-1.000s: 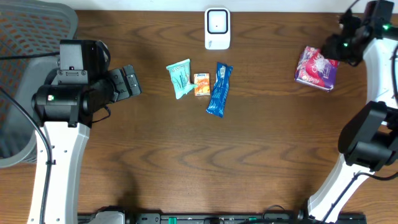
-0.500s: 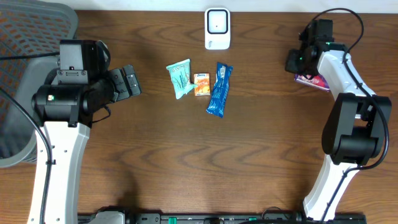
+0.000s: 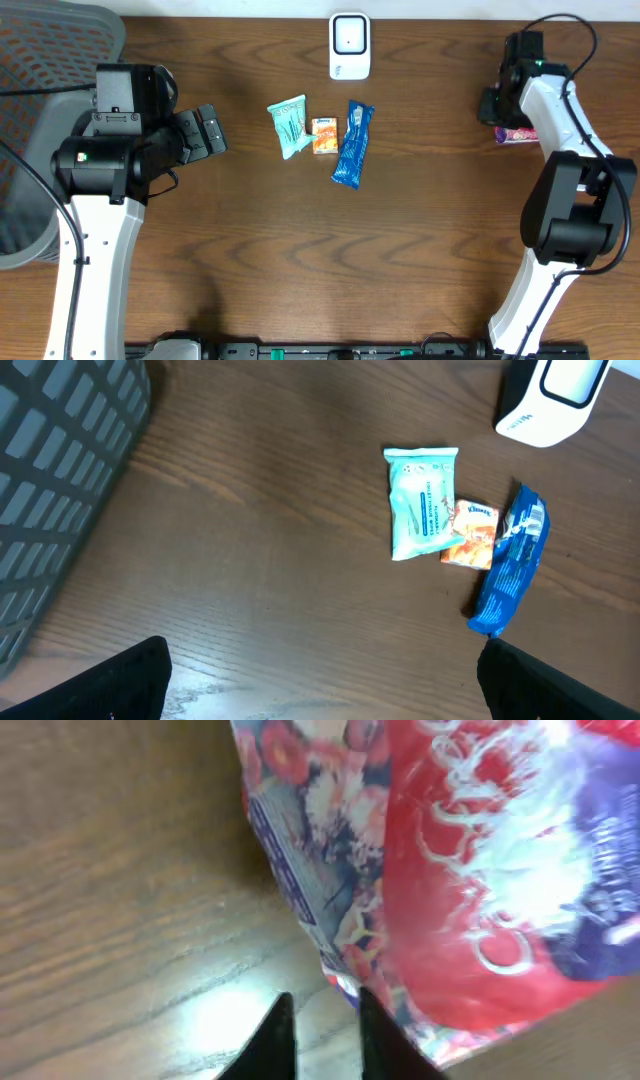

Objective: Scan the item barcode
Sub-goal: 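Move the right gripper left and grasp the blue Oreo packet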

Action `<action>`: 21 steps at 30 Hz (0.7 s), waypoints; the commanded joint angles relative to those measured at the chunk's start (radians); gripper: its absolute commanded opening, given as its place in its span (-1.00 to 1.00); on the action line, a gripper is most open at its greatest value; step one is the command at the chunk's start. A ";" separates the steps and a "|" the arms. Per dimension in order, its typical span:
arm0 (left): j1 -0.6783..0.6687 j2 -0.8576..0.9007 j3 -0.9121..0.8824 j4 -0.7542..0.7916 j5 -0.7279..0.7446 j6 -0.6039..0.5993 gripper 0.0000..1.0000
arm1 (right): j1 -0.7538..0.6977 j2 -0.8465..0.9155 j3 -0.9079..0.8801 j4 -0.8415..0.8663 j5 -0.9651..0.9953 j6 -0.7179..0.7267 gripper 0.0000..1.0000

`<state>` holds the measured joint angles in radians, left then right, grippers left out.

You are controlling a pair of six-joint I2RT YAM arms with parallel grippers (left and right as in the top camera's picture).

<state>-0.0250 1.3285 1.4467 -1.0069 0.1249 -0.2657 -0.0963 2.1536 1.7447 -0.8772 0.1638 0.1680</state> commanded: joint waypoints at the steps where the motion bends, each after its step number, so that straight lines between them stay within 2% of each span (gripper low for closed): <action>1: 0.003 -0.002 0.001 -0.002 -0.005 -0.002 0.96 | 0.002 0.010 0.069 -0.019 -0.142 -0.061 -0.43; 4: 0.003 -0.002 0.001 -0.002 -0.005 -0.002 0.96 | 0.007 0.010 0.075 -0.021 -0.429 -0.159 -0.14; 5: 0.003 -0.002 0.001 -0.002 -0.005 -0.002 0.96 | 0.009 0.010 0.075 -0.021 -0.495 -0.172 -0.11; 8: 0.003 -0.002 0.001 -0.002 -0.005 -0.002 0.96 | 0.032 0.010 0.074 -0.039 -0.748 -0.177 0.18; 11: 0.003 -0.002 0.001 -0.002 -0.005 -0.002 0.96 | 0.076 0.010 0.067 -0.062 -0.813 -0.173 0.34; 13: 0.003 -0.002 0.001 -0.002 -0.005 -0.002 0.96 | 0.111 0.010 0.050 -0.061 -0.809 -0.173 0.31; 15: 0.003 -0.002 0.001 -0.002 -0.005 -0.001 0.96 | 0.156 0.011 0.020 -0.042 -0.804 -0.146 0.12; 18: 0.003 -0.002 0.001 -0.002 -0.005 -0.001 0.96 | 0.217 0.011 -0.031 0.004 -0.758 -0.010 -0.14; 20: 0.003 -0.002 0.001 -0.002 -0.005 -0.002 0.96 | 0.249 0.011 -0.077 0.064 -0.740 0.083 -0.18; 21: 0.003 -0.002 0.001 -0.002 -0.005 -0.002 0.96 | 0.264 0.011 -0.107 0.108 -0.741 0.131 -0.14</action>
<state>-0.0250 1.3285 1.4467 -1.0065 0.1249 -0.2657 0.1341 2.1536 1.7046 -0.8337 -0.5838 0.1268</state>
